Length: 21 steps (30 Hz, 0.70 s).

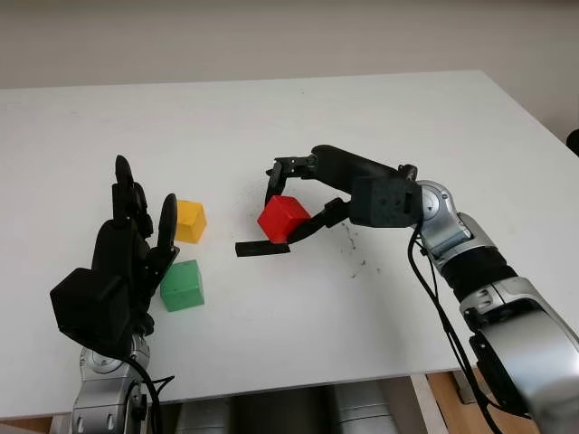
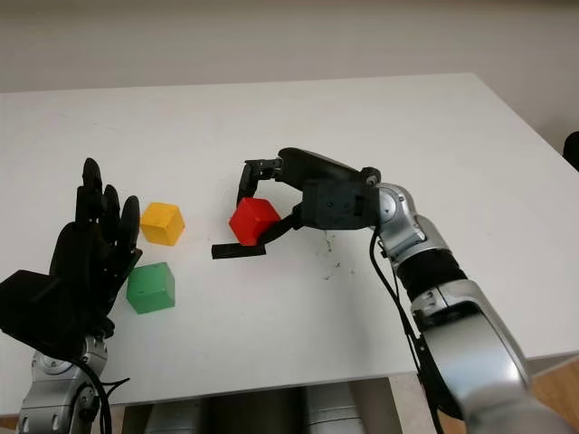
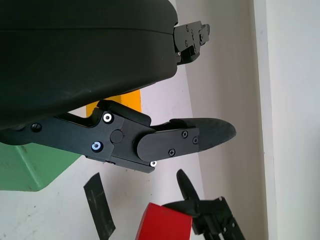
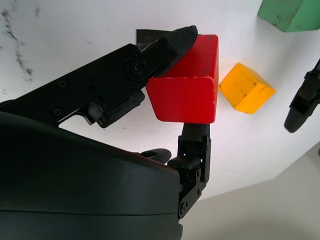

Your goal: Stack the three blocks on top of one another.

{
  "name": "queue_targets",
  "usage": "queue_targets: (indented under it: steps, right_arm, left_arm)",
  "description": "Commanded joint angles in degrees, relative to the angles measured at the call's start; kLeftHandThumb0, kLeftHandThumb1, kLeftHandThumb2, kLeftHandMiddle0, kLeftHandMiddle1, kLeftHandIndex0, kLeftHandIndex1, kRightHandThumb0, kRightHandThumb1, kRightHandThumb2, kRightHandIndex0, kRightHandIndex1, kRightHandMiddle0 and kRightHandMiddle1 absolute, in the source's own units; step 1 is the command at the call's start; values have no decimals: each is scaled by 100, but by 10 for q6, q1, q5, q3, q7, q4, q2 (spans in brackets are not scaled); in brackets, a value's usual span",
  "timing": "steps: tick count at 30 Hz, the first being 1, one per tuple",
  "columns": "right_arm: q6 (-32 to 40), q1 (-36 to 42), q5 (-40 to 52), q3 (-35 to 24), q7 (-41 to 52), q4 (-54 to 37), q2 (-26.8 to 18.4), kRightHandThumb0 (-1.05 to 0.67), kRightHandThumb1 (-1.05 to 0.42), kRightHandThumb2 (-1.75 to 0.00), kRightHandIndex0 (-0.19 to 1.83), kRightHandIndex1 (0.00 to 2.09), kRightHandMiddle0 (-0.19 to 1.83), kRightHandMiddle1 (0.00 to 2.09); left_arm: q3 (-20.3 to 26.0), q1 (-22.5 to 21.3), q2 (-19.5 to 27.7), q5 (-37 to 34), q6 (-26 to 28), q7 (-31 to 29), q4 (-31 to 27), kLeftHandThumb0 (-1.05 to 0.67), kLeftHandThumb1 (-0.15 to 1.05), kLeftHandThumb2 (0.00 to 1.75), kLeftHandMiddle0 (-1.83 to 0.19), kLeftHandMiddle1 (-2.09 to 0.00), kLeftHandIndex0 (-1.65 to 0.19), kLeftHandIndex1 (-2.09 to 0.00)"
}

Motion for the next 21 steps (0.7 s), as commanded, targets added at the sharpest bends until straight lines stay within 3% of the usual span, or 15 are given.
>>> queue_targets:
  steps: [1,21]
  right_arm:
    - [-4,-31,-6,7,-1,15,10,-48,-92,-6,35,5,46,157]
    - [-65,-120,-134,84,-138,142,33,-46,-92,-6,36,6,44,153]
  left_arm:
    - [2,-3,-1,-2,-3,2,-5,-64,105,50,18,-5,18,-1]
    - [-4,10,-10,-3,-2,3,-14,-65,105,53,19,-5,19,-1]
